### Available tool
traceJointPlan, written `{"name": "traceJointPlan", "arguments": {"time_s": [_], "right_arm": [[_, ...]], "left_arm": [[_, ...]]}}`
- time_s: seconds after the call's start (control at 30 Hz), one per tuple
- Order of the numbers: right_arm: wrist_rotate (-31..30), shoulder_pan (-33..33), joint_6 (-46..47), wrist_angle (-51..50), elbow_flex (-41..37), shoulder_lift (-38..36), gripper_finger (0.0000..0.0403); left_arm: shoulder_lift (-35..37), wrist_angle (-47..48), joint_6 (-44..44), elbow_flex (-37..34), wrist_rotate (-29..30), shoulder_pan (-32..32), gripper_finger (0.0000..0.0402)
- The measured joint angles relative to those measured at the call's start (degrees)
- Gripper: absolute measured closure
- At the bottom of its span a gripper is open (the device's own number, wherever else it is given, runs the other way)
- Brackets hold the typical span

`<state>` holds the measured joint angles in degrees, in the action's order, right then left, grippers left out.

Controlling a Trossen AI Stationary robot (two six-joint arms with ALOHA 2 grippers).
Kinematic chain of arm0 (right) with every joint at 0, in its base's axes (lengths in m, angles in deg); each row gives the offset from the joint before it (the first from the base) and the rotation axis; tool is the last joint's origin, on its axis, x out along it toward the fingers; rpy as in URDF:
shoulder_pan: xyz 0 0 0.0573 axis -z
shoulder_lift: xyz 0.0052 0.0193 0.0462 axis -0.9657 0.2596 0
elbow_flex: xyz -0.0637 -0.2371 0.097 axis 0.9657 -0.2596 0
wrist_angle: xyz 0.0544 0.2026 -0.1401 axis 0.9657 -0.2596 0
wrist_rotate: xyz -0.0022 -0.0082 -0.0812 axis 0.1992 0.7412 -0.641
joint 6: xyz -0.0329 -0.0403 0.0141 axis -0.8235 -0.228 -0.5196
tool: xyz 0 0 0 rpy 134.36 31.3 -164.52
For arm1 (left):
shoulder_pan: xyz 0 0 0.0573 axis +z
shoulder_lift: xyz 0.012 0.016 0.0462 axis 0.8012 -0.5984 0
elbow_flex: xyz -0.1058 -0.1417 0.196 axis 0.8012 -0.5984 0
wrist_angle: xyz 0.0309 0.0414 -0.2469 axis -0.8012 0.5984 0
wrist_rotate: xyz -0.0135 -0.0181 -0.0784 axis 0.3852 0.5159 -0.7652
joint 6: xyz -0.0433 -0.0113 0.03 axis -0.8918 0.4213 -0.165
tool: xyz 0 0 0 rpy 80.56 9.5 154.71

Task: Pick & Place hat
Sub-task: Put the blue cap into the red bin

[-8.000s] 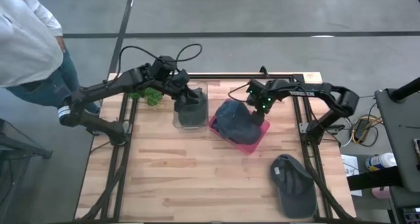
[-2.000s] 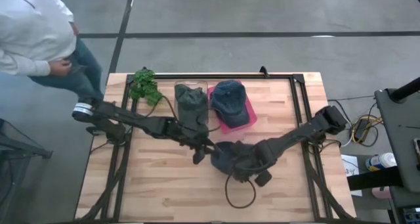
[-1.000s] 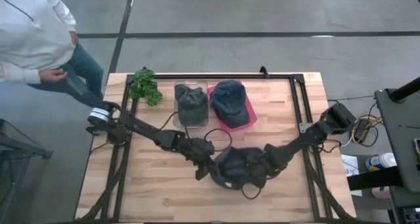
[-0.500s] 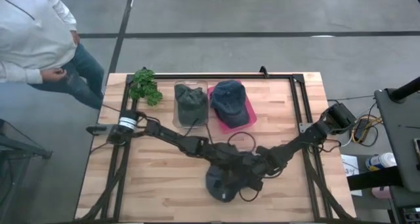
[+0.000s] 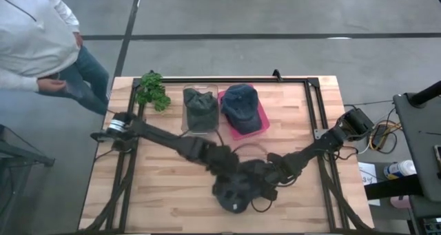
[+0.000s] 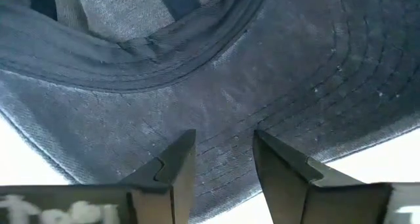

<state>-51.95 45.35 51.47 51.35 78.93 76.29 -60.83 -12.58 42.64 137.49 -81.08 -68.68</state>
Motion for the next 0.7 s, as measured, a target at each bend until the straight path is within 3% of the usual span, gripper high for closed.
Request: {"name": "traceJointPlan", "arguments": {"time_s": [0.23,0.4,0.7], "right_arm": [[0.5,0.9,-2.0,0.3,0.0,0.0,0.026],[0.5,1.3,-3.6,0.6,-0.1,0.0,0.026],[0.7,2.4,-4.1,4.0,-0.2,0.0,0.026]], "left_arm": [[0.7,-1.5,0.1,-7.3,-0.6,-5.2,0.0236],[-1.5,-14.7,-4.5,-13.9,0.0,-5.4,0.0236],[-6.3,-30.6,-4.5,-17.2,0.1,-1.3,0.0236]]}}
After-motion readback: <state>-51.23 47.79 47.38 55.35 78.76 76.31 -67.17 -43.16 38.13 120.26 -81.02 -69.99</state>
